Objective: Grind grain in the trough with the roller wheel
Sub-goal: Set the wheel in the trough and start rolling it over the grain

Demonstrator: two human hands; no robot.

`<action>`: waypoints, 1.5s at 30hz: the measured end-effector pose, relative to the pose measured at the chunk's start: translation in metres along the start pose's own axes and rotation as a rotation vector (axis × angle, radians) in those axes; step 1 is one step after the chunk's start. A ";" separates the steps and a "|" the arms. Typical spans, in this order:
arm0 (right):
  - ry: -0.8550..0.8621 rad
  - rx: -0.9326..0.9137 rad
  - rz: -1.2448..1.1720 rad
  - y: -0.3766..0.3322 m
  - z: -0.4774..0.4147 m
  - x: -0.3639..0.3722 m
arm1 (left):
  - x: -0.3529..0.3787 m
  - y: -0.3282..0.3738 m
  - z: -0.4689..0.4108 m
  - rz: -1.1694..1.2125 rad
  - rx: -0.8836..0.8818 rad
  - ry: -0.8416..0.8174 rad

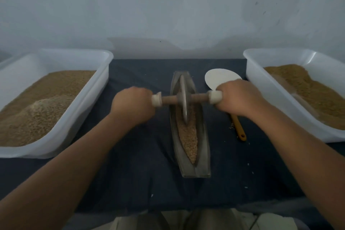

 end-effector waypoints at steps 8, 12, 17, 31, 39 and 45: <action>-0.278 -0.005 -0.059 0.007 0.023 0.011 | -0.012 0.007 0.024 0.033 0.125 -0.131; -0.300 -0.069 0.012 0.005 0.055 0.007 | -0.015 0.002 0.071 0.047 0.148 -0.116; -0.229 0.093 -0.056 -0.001 0.000 0.003 | -0.014 0.010 -0.002 -0.010 0.047 -0.104; -0.489 0.047 -0.121 0.009 0.037 0.027 | -0.017 0.015 0.030 0.039 0.211 -0.164; -0.150 0.069 0.002 -0.001 -0.027 0.002 | -0.009 0.012 -0.036 0.080 0.076 -0.283; -0.368 -0.067 0.018 0.001 0.039 0.011 | -0.001 0.003 0.050 0.190 0.178 -0.357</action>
Point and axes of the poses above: each hand's wrist, its own z-axis away from the middle knuckle, its own x-axis out of the palm, y = z × x, the point moved 7 cm from there along -z, towards the middle knuckle, and after that the axes turned 3 degrees about x, right-handed, at the moved point
